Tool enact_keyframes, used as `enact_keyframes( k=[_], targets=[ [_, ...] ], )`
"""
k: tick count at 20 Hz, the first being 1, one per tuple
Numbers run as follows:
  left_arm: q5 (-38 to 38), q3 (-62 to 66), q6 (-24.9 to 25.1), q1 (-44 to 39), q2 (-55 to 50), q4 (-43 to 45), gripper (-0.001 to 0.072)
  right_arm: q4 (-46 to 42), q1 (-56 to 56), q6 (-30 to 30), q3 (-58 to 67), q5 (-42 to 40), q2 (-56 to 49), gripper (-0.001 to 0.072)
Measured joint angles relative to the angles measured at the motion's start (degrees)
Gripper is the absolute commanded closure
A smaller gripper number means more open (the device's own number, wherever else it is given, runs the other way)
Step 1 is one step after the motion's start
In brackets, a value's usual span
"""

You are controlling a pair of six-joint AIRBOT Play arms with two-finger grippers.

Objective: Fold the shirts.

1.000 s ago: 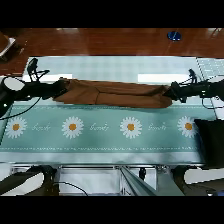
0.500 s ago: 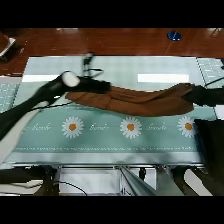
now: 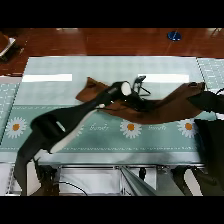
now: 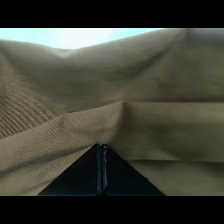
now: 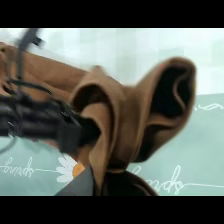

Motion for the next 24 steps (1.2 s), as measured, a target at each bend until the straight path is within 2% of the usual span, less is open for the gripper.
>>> enact_keyframes(
  k=[4, 7, 9, 11, 16, 20, 23, 24],
  targets=[
    [-4.1, 4.8, -2.0, 1.8, -0.2, 1.3, 0.0685, 2.3, 0.0, 0.4, -0.1, -0.4, 0.6, 0.0686],
    [-10.8, 4.7, -5.7, 10.9, 5.6, 10.9, 0.0685, 5.0, 2.0, 0.7, 0.7, -1.0, -0.9, 0.0686],
    [-14.5, 0.7, -7.1, 18.7, 13.2, 17.7, 0.0685, 6.3, 6.9, 0.8, 2.6, -2.2, -4.2, 0.0686],
    [-15.1, -7.1, -7.0, 27.1, 23.8, 22.7, 0.0685, 7.0, 14.4, 1.2, 6.0, -5.6, -9.7, 0.0686],
    [-12.9, -32.3, -2.7, 42.5, 52.7, 26.7, 0.0685, 7.8, 32.5, 2.3, 19.1, -13.4, -29.7, 0.0686],
    [-10.9, -50.0, -1.7, 47.8, 71.0, 26.8, 0.0684, 8.0, 41.8, 3.6, 32.0, -16.2, -47.3, 0.0686],
    [-8.6, -59.6, -1.7, 49.0, 78.5, 22.9, 0.0685, 8.0, 45.9, 5.4, 41.1, -16.8, -58.5, 0.0683],
    [-7.6, -62.1, -1.7, 49.2, 79.7, 21.3, 0.0684, 8.0, 47.1, 6.2, 44.2, -17.1, -61.9, 0.0565]
  ],
)
